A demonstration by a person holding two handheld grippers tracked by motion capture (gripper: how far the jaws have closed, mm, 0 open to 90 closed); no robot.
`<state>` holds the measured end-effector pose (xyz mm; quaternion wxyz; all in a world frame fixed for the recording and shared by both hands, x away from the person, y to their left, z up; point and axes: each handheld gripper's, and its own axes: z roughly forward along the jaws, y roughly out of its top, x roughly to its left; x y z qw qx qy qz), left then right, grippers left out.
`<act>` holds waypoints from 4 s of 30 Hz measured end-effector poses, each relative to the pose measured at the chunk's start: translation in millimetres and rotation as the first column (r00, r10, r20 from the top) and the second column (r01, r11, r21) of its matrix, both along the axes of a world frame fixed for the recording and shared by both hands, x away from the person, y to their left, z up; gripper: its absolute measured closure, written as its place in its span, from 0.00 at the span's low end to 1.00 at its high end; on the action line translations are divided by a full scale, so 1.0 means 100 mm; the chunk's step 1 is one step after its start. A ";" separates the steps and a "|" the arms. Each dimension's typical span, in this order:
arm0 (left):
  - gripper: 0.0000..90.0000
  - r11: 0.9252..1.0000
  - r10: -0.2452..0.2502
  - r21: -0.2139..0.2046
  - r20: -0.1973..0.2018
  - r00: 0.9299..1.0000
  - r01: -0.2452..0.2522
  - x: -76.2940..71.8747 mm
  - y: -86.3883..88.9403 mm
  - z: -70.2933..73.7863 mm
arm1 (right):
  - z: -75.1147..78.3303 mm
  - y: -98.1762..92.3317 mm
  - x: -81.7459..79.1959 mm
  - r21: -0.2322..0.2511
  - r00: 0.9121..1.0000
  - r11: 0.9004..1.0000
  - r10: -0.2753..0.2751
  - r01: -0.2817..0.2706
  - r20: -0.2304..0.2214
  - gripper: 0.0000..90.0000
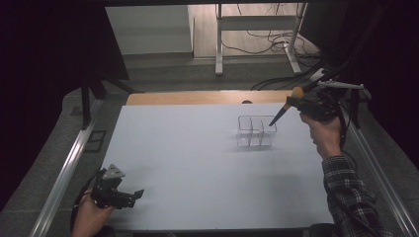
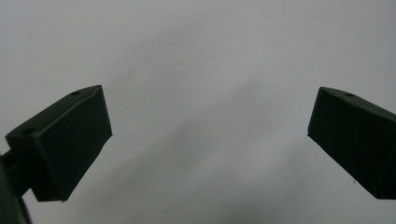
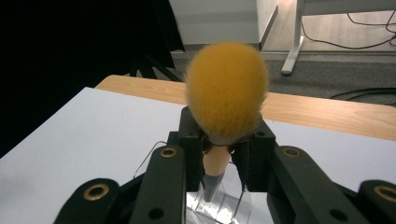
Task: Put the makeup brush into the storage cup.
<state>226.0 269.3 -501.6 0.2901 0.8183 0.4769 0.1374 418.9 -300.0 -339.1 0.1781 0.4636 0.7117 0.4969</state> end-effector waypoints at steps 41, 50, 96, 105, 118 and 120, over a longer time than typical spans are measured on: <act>0.00 1.000 -0.003 0.000 -0.005 1.000 0.003 0.01 0.00 -0.01 | -0.38 0.18 0.28 -0.049 1.000 0.999 -0.013 0.012 -0.025 0.81; 0.00 1.000 -0.004 0.000 -0.005 1.000 0.004 0.01 0.00 -0.01 | -0.50 0.20 0.29 -0.051 0.999 0.999 -0.014 0.012 -0.040 0.81; 0.00 1.000 -0.011 0.009 -0.015 1.000 0.011 0.02 -0.01 -0.02 | -0.85 0.16 0.35 -0.119 0.994 0.993 0.005 -0.018 -0.106 0.28; 0.00 1.000 -0.008 0.009 -0.015 1.000 0.009 0.02 -0.01 -0.02 | -0.86 0.17 0.33 -0.116 0.994 0.993 0.020 -0.032 -0.105 0.02; 0.00 1.000 0.001 -0.010 -0.012 1.000 -0.001 0.02 0.01 -0.01 | -0.81 0.18 0.27 -0.144 0.991 0.987 0.050 -0.068 -0.127 0.00; 0.00 1.000 0.000 -0.012 -0.012 1.000 -0.001 0.02 0.01 -0.01 | -0.80 0.17 0.25 -0.154 0.990 0.985 0.053 -0.072 -0.128 0.00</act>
